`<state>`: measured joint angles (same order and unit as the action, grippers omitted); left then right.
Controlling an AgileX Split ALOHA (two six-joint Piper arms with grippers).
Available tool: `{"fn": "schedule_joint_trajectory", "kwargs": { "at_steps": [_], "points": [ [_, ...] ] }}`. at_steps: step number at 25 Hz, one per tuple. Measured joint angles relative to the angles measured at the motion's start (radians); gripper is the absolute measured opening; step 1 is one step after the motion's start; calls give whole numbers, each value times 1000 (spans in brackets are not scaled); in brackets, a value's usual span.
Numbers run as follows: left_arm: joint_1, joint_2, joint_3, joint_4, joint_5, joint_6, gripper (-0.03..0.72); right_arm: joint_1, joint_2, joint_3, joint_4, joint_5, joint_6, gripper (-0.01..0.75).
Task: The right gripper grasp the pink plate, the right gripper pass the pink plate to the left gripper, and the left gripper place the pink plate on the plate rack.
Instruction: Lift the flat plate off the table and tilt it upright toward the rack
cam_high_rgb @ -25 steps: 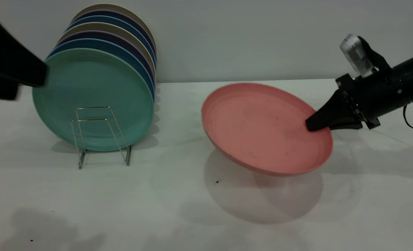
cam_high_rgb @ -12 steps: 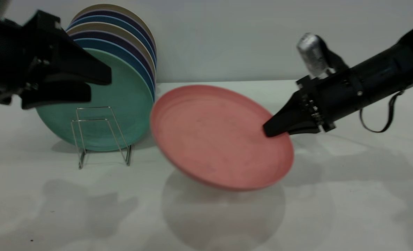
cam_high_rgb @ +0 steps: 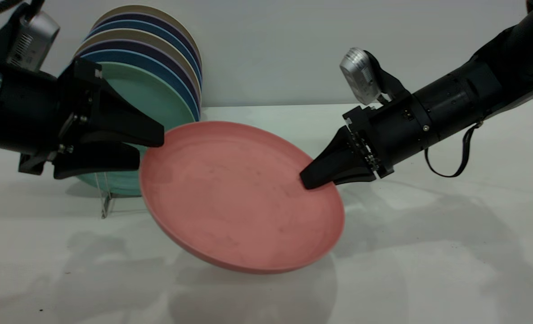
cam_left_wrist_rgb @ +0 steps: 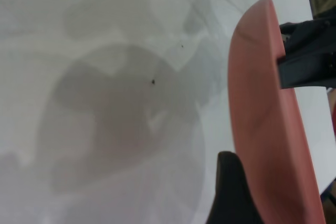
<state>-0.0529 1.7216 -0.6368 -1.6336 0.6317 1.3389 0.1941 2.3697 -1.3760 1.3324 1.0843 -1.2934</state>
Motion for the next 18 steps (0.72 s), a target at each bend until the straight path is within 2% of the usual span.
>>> {"fn": "schedule_joint_trajectory", "kwargs": {
  "at_steps": [9,12,15,18],
  "points": [
    [0,37,-1,88,78,-46,513,47,0,0,39,52,-25,15],
    [0,37,-1,97,80,-52,482,55,0,0,39,52,-34,15],
    [0,37,-1,97,80,-52,387,55,0,0,39,52,-39,15],
    [0,37,-1,93,68,-60,222,55,0,0,38,56,-43,26]
  ]
}}
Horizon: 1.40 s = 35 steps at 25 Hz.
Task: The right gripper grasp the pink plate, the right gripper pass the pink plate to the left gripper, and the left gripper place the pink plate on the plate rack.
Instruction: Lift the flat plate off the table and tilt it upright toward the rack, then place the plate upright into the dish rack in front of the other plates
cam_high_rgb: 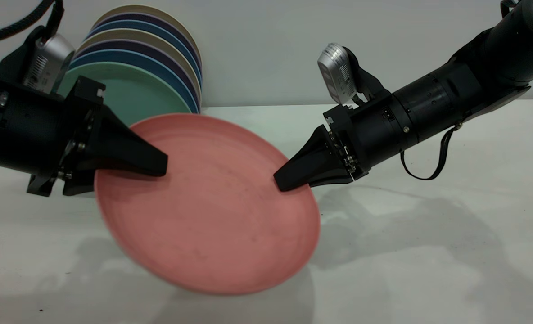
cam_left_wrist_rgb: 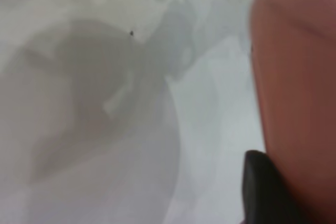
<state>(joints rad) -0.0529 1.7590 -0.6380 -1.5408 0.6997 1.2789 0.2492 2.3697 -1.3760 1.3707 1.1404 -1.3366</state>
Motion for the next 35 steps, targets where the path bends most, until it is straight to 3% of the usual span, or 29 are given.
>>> {"fn": "schedule_joint_trajectory", "kwargs": {
  "at_steps": [1,6,8,14,18,22,29,35],
  "points": [
    [1,1,0,0,-11,-2,170,0,0,0,0,4,-3,31],
    [3,3,0,8,-14,0,161,0,-2,0,10,19,3,101],
    [3,3,0,8,-6,15,159,0,-2,0,17,26,26,173],
    [3,3,-3,13,-14,78,124,-8,-2,0,22,28,74,505],
    [3,3,-64,126,-14,30,106,-53,-10,0,-3,52,120,635],
    [3,1,-180,427,-1,-167,101,-141,-40,0,-84,36,200,638],
    [1,-30,-405,974,-6,-521,101,-229,-103,0,-178,23,284,535],
    [-7,-33,-571,1291,2,-538,101,-239,-122,0,-286,24,348,457]
  ]
}}
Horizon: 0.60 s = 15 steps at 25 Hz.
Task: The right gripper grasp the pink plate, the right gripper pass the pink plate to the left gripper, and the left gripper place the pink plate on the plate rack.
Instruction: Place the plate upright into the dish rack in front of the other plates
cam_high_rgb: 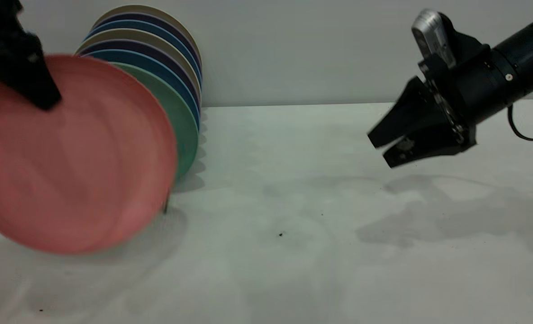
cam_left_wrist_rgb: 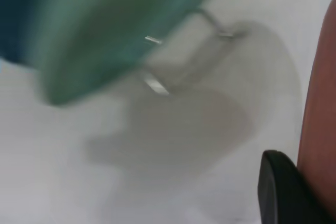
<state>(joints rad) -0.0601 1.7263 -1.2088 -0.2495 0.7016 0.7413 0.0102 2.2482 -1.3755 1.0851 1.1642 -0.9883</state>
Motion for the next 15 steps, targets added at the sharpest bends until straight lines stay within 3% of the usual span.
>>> {"fn": "schedule_joint_trajectory", "kwargs": {
  "at_steps": [4,11,15],
  "points": [
    [-43,0,-72,71,-6,215,101,0,0,0,-55,1,14,415],
    [-115,0,-126,31,7,682,101,0,0,0,-84,2,15,391],
    [-119,0,-126,29,-42,759,101,0,0,0,-95,2,15,391]
  ]
}}
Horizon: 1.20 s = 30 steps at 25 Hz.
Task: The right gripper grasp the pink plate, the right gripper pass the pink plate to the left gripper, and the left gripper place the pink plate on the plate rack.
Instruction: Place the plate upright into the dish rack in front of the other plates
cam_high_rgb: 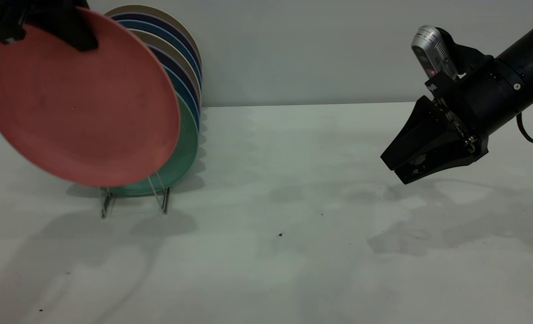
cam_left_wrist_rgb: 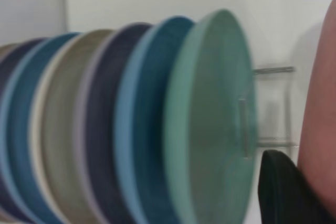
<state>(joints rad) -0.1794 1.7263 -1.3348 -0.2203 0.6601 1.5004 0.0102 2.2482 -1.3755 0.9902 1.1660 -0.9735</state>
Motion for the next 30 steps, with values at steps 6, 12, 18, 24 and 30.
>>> {"fn": "schedule_joint_trajectory", "kwargs": {
  "at_steps": [6,12,18,24,30],
  "points": [
    [0,0,0,4,-92,-1,101,0,0,0,-6,0,0,391],
    [0,0,0,4,-132,1,101,0,0,0,-6,0,1,390],
    [0,-14,0,4,-152,19,101,0,0,0,-6,0,1,390],
    [0,-24,0,4,-154,23,101,0,0,0,-6,0,2,390],
    [0,-20,0,4,-167,23,101,0,0,0,-7,0,2,390]
  ]
}}
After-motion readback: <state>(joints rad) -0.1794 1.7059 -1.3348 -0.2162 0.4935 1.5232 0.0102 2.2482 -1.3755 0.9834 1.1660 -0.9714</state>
